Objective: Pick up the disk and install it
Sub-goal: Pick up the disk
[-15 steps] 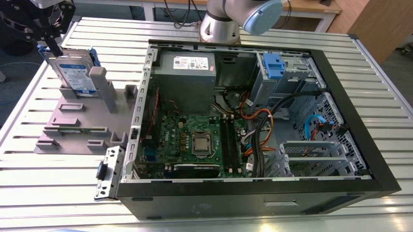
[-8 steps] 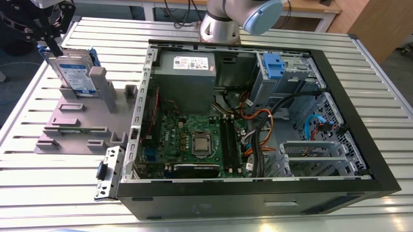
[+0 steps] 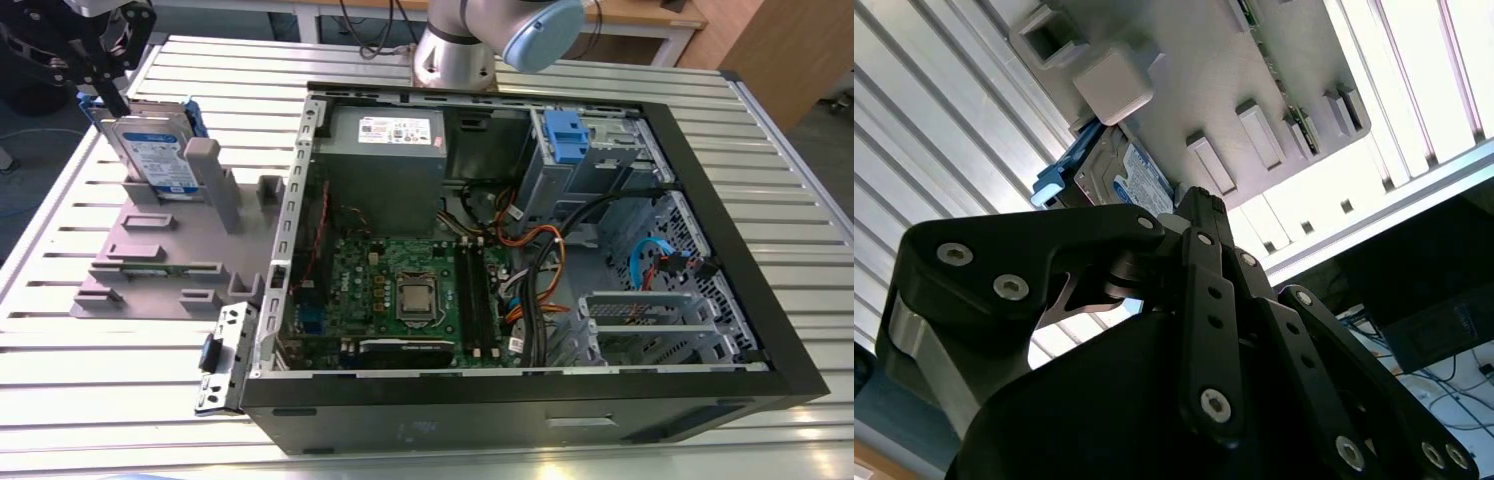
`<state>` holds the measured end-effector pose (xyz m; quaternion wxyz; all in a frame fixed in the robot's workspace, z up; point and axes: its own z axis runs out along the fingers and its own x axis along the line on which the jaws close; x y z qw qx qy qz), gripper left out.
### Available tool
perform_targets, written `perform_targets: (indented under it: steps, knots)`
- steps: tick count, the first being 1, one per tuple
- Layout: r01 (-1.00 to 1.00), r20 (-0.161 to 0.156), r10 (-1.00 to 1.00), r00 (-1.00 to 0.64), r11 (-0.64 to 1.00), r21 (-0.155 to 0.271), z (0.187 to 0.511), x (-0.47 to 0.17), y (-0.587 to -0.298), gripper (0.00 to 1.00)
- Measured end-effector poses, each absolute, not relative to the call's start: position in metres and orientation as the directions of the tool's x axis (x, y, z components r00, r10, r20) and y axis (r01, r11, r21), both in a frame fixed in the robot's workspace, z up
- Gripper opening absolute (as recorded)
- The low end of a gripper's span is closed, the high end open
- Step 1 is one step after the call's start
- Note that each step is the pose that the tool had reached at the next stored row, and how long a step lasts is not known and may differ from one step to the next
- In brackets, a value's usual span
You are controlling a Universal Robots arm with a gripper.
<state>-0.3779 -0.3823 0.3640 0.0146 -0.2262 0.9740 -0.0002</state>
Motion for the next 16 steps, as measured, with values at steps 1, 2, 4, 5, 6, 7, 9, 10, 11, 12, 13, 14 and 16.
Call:
perform_targets:
  steps: [1, 2, 4, 5, 6, 7, 9, 10, 11, 12, 13, 14, 16]
  knots:
    - [-0.441, -0.028, -0.441, -0.897, 0.897, -0.007, 0.3640, -0.3779, -0.3823, 0.11]
    - [-0.442, -0.028, -0.442, -0.896, 0.897, -0.007, 0.3640, -0.3779, -0.3823, 0.11]
    - [-0.444, -0.028, -0.444, -0.896, 0.896, -0.007, 0.3640, -0.3779, -0.3823, 0.11]
    - [-0.444, -0.028, -0.444, -0.895, 0.896, -0.007, 0.3640, -0.3779, -0.3823, 0.11]
    - [-0.445, -0.028, -0.445, -0.895, 0.896, -0.007, 0.3640, -0.3779, -0.3823, 0.11]
    - [-0.446, -0.028, -0.446, -0.895, 0.895, -0.007, 0.3640, -0.3779, -0.3823, 0.11]
    - [-0.447, -0.028, -0.447, -0.894, 0.894, -0.007, 0.3639, -0.3780, -0.3823, 0.11]
    - [-0.448, -0.028, -0.448, -0.894, 0.894, -0.007, 0.3640, -0.3779, -0.3823, 0.11]
    - [-0.449, -0.028, -0.449, -0.893, 0.894, -0.007, 0.3640, -0.3779, -0.3823, 0.11]
    - [-0.449, -0.028, -0.449, -0.893, 0.893, -0.007, 0.3640, -0.3779, -0.3823, 0.11]
    - [-0.450, -0.028, -0.450, -0.893, 0.893, -0.007, 0.3640, -0.3779, -0.3823, 0.11]
    - [-0.451, -0.028, -0.451, -0.892, 0.893, -0.007, 0.3640, -0.3779, -0.3823, 0.11]
    - [-0.452, -0.028, -0.452, -0.891, 0.892, -0.007, 0.3640, -0.3779, -0.3823, 0.11]
